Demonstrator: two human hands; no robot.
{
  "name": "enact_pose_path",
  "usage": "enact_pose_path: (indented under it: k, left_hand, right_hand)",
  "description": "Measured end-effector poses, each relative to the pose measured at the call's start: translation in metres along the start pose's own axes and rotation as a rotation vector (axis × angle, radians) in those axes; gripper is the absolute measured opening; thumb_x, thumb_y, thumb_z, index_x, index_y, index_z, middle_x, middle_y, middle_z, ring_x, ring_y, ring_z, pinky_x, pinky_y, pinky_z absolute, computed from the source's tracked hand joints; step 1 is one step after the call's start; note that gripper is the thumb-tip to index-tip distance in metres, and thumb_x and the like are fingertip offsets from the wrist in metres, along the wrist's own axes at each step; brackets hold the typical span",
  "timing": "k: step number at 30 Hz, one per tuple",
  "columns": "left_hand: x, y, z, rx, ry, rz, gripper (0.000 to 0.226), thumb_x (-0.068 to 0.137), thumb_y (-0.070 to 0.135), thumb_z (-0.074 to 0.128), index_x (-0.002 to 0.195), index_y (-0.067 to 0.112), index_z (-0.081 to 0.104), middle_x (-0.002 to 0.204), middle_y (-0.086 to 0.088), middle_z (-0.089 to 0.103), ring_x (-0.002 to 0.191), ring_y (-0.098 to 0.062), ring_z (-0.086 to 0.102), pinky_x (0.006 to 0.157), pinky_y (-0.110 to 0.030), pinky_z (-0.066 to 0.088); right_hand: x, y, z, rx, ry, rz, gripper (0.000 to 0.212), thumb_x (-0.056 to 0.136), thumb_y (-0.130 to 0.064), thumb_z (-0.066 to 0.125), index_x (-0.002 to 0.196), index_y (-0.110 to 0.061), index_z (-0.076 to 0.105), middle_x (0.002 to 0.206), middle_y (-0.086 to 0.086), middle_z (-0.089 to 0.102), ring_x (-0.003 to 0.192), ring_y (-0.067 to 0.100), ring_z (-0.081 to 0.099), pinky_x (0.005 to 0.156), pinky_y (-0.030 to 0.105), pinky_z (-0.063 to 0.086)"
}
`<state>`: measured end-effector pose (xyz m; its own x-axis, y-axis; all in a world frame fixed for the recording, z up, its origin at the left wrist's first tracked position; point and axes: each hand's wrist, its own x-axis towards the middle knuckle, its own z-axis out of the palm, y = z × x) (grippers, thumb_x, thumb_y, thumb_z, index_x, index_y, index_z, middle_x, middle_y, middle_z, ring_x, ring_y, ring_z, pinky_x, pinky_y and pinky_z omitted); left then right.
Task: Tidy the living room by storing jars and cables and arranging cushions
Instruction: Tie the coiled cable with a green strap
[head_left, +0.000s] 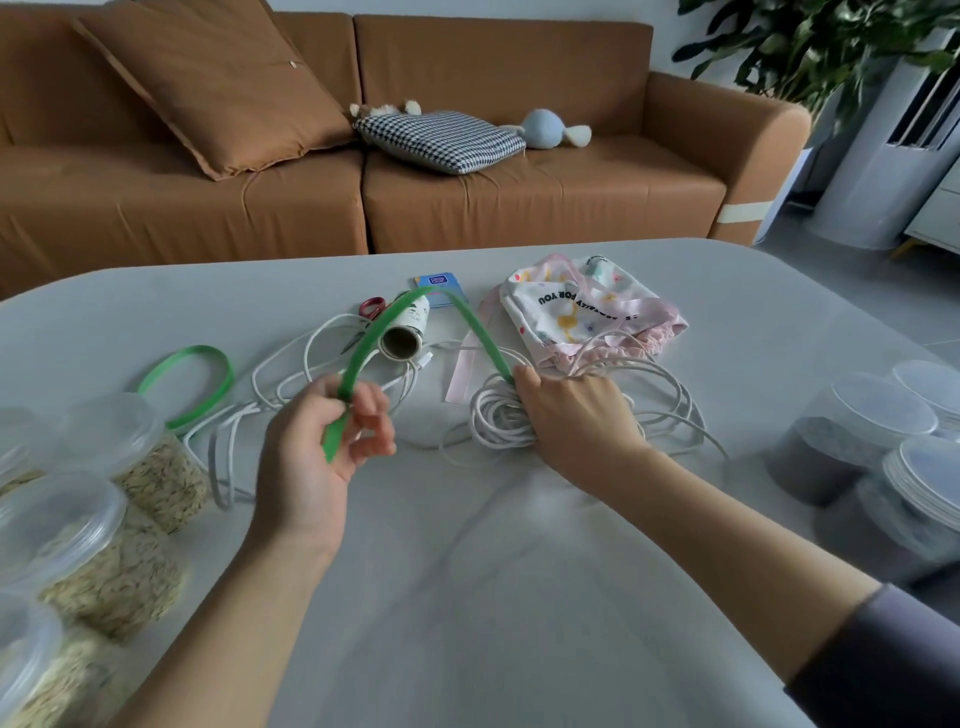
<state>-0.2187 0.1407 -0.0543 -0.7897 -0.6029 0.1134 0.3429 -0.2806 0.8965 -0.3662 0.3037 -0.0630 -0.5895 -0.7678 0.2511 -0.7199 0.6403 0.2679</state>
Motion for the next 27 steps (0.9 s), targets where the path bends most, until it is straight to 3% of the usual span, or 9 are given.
enact_pose_path:
  k: [2, 4, 6, 8, 10, 14, 18, 23, 27]
  left_hand:
    - [-0.002, -0.005, 0.002, 0.112, -0.082, -0.012, 0.036, 0.079, 0.012, 0.034, 0.058, 0.019, 0.063, 0.06, -0.004, 0.056, 0.055, -0.018, 0.053, 0.055, -0.025, 0.046]
    - [-0.004, -0.007, 0.003, 0.186, -0.14, -0.058, 0.032, 0.077, 0.025, 0.037, 0.071, 0.011, 0.065, 0.056, -0.008, 0.055, 0.055, -0.02, 0.053, 0.062, -0.03, 0.045]
    - [-0.004, -0.005, 0.004, 0.172, -0.169, -0.127, 0.05, 0.088, 0.043, 0.034, 0.085, 0.003, 0.064, 0.056, -0.011, 0.056, 0.055, -0.022, 0.055, 0.061, -0.03, 0.046]
    - [-0.003, -0.002, 0.004, 0.109, -0.179, -0.174, 0.069, 0.095, 0.055, 0.02, 0.092, 0.001, 0.063, 0.058, -0.013, 0.059, 0.054, -0.024, 0.057, 0.057, -0.027, 0.049]
    - [-0.002, 0.004, 0.004, 0.043, -0.18, -0.218, 0.075, 0.092, 0.06, 0.018, 0.094, 0.001, 0.064, 0.061, -0.014, 0.061, 0.053, -0.025, 0.059, 0.054, -0.026, 0.051]
    - [-0.005, 0.006, 0.012, 0.094, -0.193, -0.241, 0.052, 0.082, 0.053, 0.045, 0.092, 0.005, 0.064, 0.058, -0.01, 0.06, 0.041, -0.019, 0.053, 0.043, -0.024, 0.046]
    - [-0.012, 0.0, 0.02, 0.198, -0.235, -0.19, 0.037, 0.085, 0.044, 0.054, 0.081, 0.008, 0.062, 0.047, -0.007, 0.045, 0.029, -0.015, 0.036, 0.037, -0.019, 0.03]
    - [-0.012, -0.002, 0.015, 0.266, -0.398, -0.137, 0.023, 0.086, 0.022, 0.053, 0.064, 0.019, 0.058, 0.065, -0.012, 0.059, 0.046, -0.023, 0.051, 0.049, -0.023, 0.044]
    - [-0.016, -0.008, 0.019, 0.347, -0.501, -0.075, 0.025, 0.09, 0.02, 0.046, 0.067, 0.014, 0.052, 0.068, -0.013, 0.06, 0.057, -0.028, 0.059, 0.057, -0.026, 0.048]
  right_hand:
    - [0.0, -0.005, 0.0, -0.028, 0.05, 0.021, 0.031, 0.077, -0.006, 0.058, 0.106, -0.014, 0.05, 0.084, 0.001, 0.069, 0.076, 0.03, 0.068, 0.055, 0.03, 0.027]
    - [0.001, -0.01, 0.002, -0.098, 0.119, 0.061, 0.037, 0.052, -0.005, 0.075, 0.082, -0.014, 0.057, 0.057, -0.001, 0.062, 0.048, 0.024, 0.063, 0.049, 0.025, 0.022]
    - [0.002, -0.014, 0.002, -0.108, 0.219, 0.06, 0.044, 0.032, -0.003, 0.077, 0.07, -0.015, 0.058, 0.044, -0.004, 0.053, 0.034, 0.02, 0.054, 0.045, 0.022, 0.025]
    - [0.001, -0.016, 0.005, -0.122, 0.258, 0.057, 0.047, 0.031, -0.003, 0.076, 0.075, -0.015, 0.062, 0.047, -0.006, 0.054, 0.037, 0.019, 0.056, 0.048, 0.022, 0.038]
    - [0.002, -0.015, 0.002, -0.113, 0.279, 0.034, 0.047, 0.038, 0.0, 0.074, 0.082, -0.013, 0.064, 0.052, -0.005, 0.054, 0.041, 0.021, 0.056, 0.05, 0.024, 0.039]
    - [0.007, -0.018, -0.003, -0.151, 0.375, -0.03, 0.041, 0.057, 0.001, 0.064, 0.096, -0.011, 0.067, 0.054, -0.004, 0.052, 0.045, 0.021, 0.054, 0.05, 0.027, 0.036]
    - [0.008, -0.029, -0.002, -0.17, 0.432, -0.082, 0.047, 0.067, -0.004, 0.05, 0.11, -0.011, 0.069, 0.053, -0.004, 0.052, 0.045, 0.019, 0.054, 0.051, 0.027, 0.036]
    - [0.011, -0.036, -0.007, -0.155, 0.401, -0.032, 0.06, 0.07, -0.007, 0.051, 0.129, -0.007, 0.06, 0.052, -0.006, 0.052, 0.041, 0.017, 0.052, 0.049, 0.024, 0.036]
    - [0.014, -0.035, -0.014, -0.05, 0.336, 0.024, 0.087, 0.059, -0.012, 0.074, 0.141, -0.002, 0.045, 0.047, -0.009, 0.048, 0.034, 0.015, 0.045, 0.046, 0.022, 0.038]
